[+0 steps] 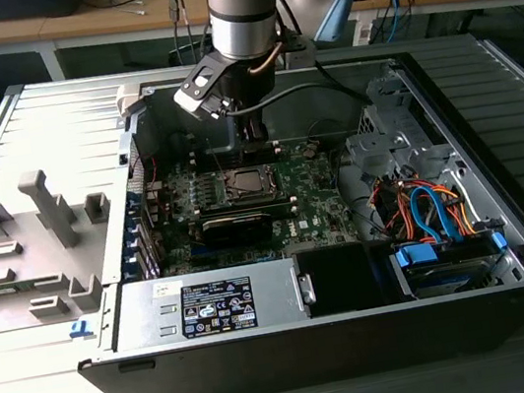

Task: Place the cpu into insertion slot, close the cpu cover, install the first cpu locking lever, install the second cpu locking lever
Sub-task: 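Close the cpu cover, then install the first cpu locking lever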

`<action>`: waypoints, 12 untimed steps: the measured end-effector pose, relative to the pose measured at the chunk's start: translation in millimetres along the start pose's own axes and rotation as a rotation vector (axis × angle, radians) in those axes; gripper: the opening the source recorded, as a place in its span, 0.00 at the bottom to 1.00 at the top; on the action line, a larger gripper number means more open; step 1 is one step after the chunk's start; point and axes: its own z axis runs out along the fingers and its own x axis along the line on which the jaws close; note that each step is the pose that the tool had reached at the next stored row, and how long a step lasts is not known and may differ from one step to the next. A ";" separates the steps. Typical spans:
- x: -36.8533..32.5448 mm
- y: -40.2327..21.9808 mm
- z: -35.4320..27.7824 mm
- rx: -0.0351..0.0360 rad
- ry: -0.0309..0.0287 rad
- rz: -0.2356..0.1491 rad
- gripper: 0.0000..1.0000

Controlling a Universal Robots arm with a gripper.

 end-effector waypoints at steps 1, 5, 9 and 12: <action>0.0 0.0 0.0 0.0000 0.0001 0.000 0.11; 0.0 0.0 0.0 -0.0001 0.0003 0.000 0.11; -0.1 0.0 0.0 -0.0008 -0.0005 -0.024 0.11; 0.0 0.0 0.0 -0.0016 -0.0014 -0.049 0.11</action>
